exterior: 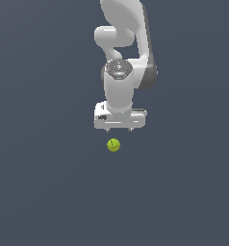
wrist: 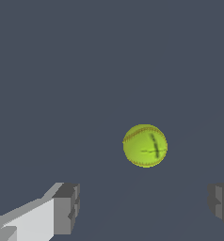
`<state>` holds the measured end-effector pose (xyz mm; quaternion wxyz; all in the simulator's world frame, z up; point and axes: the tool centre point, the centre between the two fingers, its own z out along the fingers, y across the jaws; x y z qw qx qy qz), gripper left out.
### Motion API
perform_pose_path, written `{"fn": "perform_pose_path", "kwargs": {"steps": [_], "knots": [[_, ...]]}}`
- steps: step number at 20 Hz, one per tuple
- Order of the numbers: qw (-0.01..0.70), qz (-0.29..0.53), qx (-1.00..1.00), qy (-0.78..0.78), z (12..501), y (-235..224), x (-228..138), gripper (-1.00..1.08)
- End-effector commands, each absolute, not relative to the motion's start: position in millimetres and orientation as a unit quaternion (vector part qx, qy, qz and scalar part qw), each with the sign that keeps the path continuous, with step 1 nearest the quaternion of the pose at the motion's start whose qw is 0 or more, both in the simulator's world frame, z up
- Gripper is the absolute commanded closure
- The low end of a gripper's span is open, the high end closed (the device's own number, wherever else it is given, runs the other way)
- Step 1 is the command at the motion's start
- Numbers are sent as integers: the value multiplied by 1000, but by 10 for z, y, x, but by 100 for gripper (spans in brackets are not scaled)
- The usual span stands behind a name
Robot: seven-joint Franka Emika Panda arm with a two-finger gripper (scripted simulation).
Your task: Pick up the object and move it to a goal position.
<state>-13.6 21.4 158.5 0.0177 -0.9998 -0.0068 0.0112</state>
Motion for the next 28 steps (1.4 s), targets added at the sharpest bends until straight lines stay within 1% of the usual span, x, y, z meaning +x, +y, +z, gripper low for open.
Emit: {"fn": "perform_pose_path", "kwargs": {"steps": [1,4,11,20,28], "knots": [[18,11,-1000,-7,1585,214,-136,-92],[16,13,-1000,-5,1580,173,-146,-92],[4,21,-1000,5,1555,-75,-214,-92],[4,20,-1000,-10,1511,-74,-202,-92],[2,14,-997,-73,1332,-74,-159,-92]]}}
